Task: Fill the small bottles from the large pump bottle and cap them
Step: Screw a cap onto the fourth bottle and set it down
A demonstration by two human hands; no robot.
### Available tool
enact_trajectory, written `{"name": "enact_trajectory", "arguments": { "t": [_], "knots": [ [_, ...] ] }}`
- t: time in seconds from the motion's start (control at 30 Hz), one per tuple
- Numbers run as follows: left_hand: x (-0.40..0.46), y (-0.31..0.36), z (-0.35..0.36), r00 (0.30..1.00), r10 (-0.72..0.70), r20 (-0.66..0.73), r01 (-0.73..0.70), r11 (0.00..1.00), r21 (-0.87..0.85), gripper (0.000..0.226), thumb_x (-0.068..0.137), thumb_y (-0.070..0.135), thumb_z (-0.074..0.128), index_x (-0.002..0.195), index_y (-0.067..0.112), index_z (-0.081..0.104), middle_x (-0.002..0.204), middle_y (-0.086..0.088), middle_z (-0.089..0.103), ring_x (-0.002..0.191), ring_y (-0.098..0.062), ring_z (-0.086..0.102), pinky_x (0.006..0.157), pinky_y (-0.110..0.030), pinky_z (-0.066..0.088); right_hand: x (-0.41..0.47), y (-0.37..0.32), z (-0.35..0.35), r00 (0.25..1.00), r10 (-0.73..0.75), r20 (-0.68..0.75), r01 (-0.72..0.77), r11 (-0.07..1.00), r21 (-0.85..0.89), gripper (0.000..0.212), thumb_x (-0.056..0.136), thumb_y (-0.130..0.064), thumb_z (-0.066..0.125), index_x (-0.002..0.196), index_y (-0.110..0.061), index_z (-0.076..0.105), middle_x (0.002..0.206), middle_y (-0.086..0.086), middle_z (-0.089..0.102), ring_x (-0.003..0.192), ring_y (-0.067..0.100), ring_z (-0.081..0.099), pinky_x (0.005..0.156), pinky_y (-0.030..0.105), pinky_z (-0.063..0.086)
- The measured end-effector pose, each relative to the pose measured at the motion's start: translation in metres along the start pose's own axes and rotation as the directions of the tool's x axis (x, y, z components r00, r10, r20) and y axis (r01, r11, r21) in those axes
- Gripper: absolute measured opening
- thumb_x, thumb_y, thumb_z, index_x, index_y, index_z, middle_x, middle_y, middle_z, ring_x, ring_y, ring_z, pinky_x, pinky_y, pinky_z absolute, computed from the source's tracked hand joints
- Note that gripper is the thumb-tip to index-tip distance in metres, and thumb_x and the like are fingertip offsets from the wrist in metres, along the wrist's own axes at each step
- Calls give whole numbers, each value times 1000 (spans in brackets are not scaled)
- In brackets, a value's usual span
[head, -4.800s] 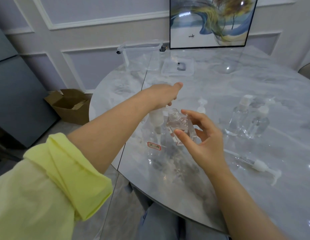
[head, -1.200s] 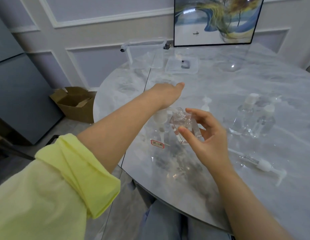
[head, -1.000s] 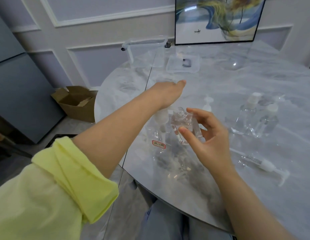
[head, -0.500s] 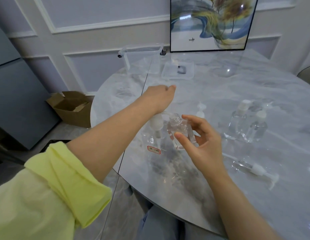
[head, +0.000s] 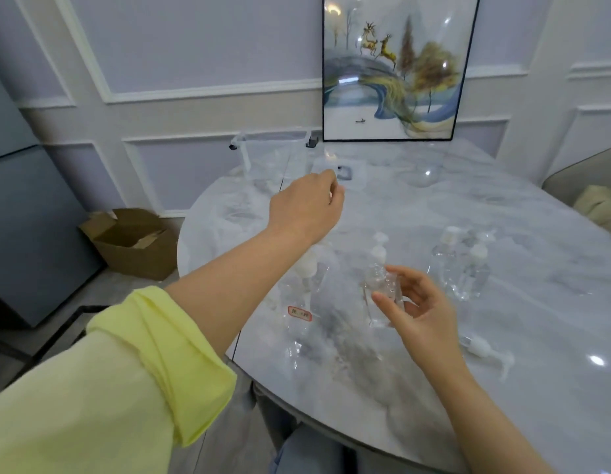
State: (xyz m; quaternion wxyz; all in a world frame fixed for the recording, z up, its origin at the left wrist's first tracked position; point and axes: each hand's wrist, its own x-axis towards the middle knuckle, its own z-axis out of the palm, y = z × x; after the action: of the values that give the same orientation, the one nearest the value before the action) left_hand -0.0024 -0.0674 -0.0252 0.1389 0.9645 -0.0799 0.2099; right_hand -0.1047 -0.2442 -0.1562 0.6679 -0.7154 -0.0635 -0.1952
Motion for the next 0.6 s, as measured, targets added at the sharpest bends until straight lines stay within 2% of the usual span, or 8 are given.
{"name": "enact_trajectory", "arguments": {
  "t": [0.1, 0.17, 0.27, 0.37, 0.5, 0.6],
  "knots": [
    [-1, 3, -1, 989, 98, -111, -91, 994, 64, 30, 106, 38, 35, 113, 20, 59, 106, 2, 66, 97, -26, 62, 74, -39, 50, 1, -5, -12, 999, -37, 12, 38, 997, -62, 37, 76, -32, 84, 110, -31, 70, 103, -25, 70, 103, 1, 67, 89, 22, 57],
    [-1, 5, -2, 977, 142, -161, -130, 988, 84, 29, 106, 36, 37, 113, 19, 59, 104, 2, 66, 96, -26, 61, 72, -41, 51, 2, -6, -19, 999, -46, 10, 47, 995, -88, 35, 77, -29, 85, 109, -31, 71, 102, -23, 70, 104, 1, 66, 88, 17, 54],
    [-1, 9, -3, 955, 187, -231, -169, 981, 97, 31, 107, 36, 37, 108, 17, 61, 98, -3, 66, 91, -31, 61, 65, -36, 42, 2, -7, -28, 998, -69, 9, 69, 991, -117, 35, 76, -22, 88, 106, -30, 72, 99, -20, 72, 99, 4, 68, 89, 16, 54],
    [-1, 10, -5, 955, 168, -245, -158, 986, 59, 35, 108, 40, 36, 102, 17, 62, 92, -3, 64, 87, -30, 60, 63, -34, 38, 1, -6, -33, 998, -58, 1, 57, 987, -149, 36, 73, -22, 91, 103, -32, 73, 95, -15, 72, 92, 9, 69, 85, 18, 55],
    [-2, 11, -5, 967, 121, -224, -126, 992, -9, 34, 108, 40, 35, 94, 19, 57, 88, 0, 61, 86, -27, 58, 66, -35, 39, -1, -6, -38, 1000, -26, -4, 25, 983, -183, 37, 72, -27, 92, 101, -37, 72, 92, -13, 71, 85, 13, 65, 83, 26, 55],
    [-4, 11, -6, 971, 124, -203, -128, 992, -10, 29, 107, 39, 36, 98, 21, 57, 92, 2, 63, 88, -26, 59, 70, -37, 46, -1, -6, -39, 1000, 3, -2, -3, 983, -182, 37, 72, -26, 92, 99, -39, 71, 91, -18, 71, 79, 10, 63, 80, 27, 55]
  ]
}}
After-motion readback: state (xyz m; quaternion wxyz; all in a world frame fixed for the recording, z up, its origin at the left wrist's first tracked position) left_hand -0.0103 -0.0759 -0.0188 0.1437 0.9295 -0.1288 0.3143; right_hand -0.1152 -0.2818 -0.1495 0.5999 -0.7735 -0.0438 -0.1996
